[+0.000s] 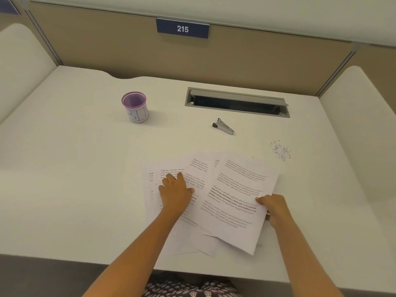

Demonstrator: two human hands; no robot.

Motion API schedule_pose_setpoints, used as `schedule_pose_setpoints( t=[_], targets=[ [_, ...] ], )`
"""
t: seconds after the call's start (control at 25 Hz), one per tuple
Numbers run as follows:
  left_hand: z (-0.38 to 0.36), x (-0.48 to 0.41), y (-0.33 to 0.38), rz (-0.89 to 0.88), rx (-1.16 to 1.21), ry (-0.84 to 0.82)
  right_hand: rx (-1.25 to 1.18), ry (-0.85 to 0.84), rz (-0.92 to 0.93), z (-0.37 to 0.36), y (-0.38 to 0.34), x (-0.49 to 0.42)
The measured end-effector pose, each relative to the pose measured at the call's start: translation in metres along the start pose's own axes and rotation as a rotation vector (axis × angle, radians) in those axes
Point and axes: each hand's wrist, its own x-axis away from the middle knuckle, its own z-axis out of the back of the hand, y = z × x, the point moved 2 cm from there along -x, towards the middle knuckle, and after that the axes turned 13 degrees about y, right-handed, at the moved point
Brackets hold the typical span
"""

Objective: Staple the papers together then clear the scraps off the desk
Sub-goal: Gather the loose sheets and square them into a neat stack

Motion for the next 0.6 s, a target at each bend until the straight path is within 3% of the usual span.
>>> schedule_pose_setpoints(
  t=[0.28,0.6],
  targets=[
    [0.004,-0.004,0.003,0.097,0.108,-0.072,0.283,0.067,0.249,-0.059,0.026,0.021],
    [0.012,-0.002,0.009,0.168,0.439,-0.129,0.381,0.105,0.271,-0.069,0.028,0.024]
  ],
)
